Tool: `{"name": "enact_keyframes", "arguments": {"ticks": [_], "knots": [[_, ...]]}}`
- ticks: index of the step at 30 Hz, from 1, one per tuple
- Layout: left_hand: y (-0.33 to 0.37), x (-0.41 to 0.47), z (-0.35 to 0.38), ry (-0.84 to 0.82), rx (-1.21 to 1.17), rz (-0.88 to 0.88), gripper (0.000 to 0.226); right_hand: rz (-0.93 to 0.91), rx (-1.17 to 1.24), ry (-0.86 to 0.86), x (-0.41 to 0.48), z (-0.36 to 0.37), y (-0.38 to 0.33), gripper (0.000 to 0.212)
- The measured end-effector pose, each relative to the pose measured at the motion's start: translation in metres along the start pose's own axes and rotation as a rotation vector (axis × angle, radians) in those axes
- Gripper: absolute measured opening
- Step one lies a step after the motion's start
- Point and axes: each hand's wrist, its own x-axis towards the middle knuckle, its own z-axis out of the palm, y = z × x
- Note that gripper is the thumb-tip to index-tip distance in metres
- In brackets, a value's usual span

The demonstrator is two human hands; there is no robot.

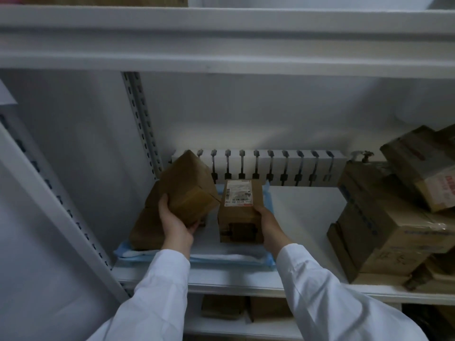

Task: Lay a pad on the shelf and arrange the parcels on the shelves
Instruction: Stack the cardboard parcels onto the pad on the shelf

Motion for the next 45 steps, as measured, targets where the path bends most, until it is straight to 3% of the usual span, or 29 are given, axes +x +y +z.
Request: {"name": "enact_keyframes", "arguments": {"ticks": [22, 24, 26, 29, 32, 36, 45], "knots": [[-0.015, 0.008, -0.001, -0.051, 0.154, -0.055, 0.042, -0.08, -0.34, 0.294, -0.007, -0.011, -0.003, 0.043], [-0.012, 0.007, -0.001, -0.053, 0.163, -0.048, 0.039, -0.138, -0.473, 0.389, -0.012, -0.006, -0.008, 0.049], [-0.009, 0.008, -0.001, -0.065, 0.185, -0.032, 0.038, -0.313, -0.524, 0.47, -0.018, 0.003, -0.016, 0.046], [-0.002, 0.011, 0.001, -0.078, 0.226, -0.003, 0.043, -0.519, -0.423, 0.29, -0.025, 0.024, -0.025, 0.031], [0.013, 0.017, 0.005, -0.087, 0.286, 0.049, 0.037, -0.466, -0.421, -0.051, -0.032, 0.049, -0.033, 0.038], [0.041, 0.03, 0.008, -0.082, 0.395, 0.088, 0.061, -0.418, -0.493, -0.358, -0.038, 0.081, -0.042, 0.042], [0.088, 0.058, -0.008, -0.113, 0.558, 0.097, 0.062, -0.366, -0.584, -0.535, -0.035, 0.133, -0.034, 0.046]]}}
